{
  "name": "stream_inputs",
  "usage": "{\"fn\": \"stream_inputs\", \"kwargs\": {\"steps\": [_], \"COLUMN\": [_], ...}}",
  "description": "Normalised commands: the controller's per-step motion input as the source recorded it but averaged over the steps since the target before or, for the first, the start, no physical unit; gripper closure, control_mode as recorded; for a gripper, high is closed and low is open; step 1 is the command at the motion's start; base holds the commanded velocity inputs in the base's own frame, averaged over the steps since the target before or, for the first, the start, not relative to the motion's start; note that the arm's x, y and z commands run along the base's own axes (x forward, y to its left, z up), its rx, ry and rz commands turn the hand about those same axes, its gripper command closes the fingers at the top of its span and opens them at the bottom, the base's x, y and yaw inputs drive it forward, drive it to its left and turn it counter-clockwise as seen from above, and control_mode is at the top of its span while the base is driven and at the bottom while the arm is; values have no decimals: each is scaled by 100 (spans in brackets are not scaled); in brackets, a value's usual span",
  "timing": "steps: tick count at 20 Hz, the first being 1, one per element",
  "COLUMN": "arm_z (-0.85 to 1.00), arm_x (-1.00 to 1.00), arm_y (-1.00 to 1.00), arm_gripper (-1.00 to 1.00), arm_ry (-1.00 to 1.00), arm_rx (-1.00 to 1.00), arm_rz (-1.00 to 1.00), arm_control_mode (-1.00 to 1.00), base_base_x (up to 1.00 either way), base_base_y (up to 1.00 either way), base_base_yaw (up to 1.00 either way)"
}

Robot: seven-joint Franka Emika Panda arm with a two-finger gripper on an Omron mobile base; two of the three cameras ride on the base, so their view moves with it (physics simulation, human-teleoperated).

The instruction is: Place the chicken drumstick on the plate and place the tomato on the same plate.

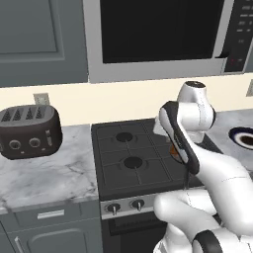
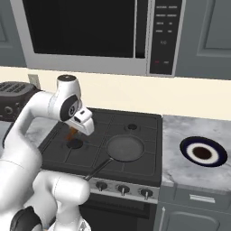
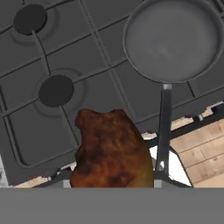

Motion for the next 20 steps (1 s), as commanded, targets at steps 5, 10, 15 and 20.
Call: {"fn": "stream_inputs", "kwargs": {"steps": [5, 10, 15, 20], "arm_z": [44, 5, 0, 0], "arm_x": [-74, -46, 0, -15], "arm_y": [17, 0, 0, 0], "arm_gripper": [100, 100, 100, 100], "arm_ry": [-8, -6, 0, -1], "arm_rx": [0, 0, 0, 0], "arm_rz": [6, 0, 0, 0], "arm_control_mode": [-100, -100, -100, -100], "base_base_x": [0, 0, 0, 0], "base_base_y": [0, 0, 0, 0], "base_base_yaw": [0, 0, 0, 0]}}
